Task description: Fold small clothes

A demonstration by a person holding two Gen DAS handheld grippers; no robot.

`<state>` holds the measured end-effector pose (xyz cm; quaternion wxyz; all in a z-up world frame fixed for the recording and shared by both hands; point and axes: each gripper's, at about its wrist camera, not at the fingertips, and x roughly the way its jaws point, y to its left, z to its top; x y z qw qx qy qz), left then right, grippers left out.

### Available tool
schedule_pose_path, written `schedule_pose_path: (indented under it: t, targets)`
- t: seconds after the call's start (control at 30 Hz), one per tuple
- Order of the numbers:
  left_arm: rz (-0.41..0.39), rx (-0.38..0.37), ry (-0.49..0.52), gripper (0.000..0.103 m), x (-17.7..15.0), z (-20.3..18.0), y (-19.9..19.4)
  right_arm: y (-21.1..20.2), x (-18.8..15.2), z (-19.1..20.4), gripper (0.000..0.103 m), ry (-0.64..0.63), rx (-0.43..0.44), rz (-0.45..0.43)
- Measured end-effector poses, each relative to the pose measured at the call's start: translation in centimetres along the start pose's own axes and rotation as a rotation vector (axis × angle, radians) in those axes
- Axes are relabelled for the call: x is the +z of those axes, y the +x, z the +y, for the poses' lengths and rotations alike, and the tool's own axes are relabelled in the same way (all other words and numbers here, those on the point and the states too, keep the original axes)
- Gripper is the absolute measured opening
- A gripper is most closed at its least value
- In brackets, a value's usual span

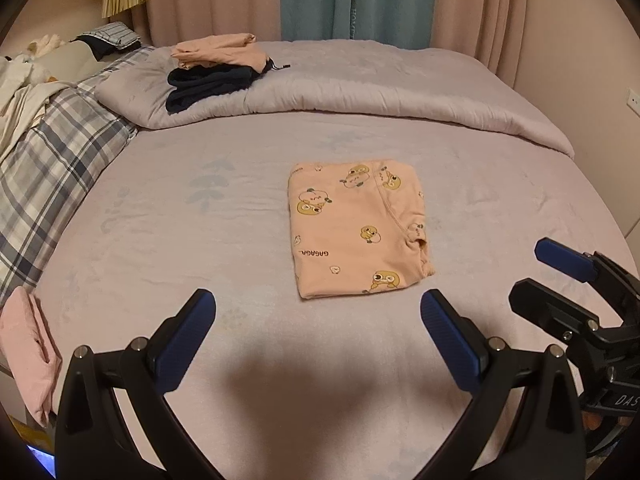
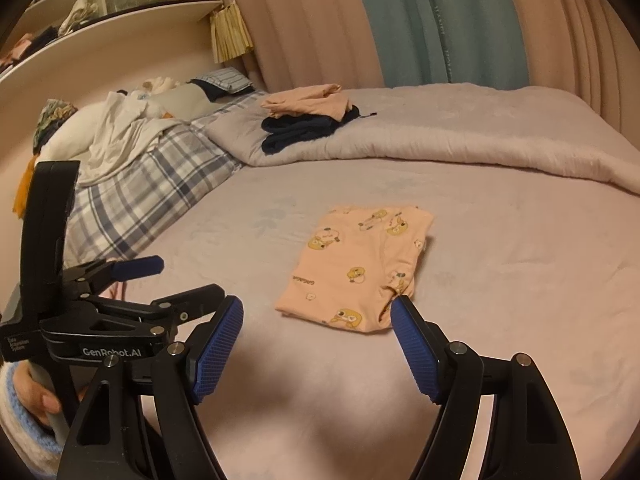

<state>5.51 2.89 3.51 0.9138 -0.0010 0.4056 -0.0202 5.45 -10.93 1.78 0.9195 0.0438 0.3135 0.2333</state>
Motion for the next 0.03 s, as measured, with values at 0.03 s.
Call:
schedule_pose_path:
  t: [0.03]
  targets:
    - [0.003, -0.004, -0.001, 0.103, 0.04, 0.05, -0.03, -0.04, 0.0, -0.03, 0.076, 0.004, -0.001, -0.001]
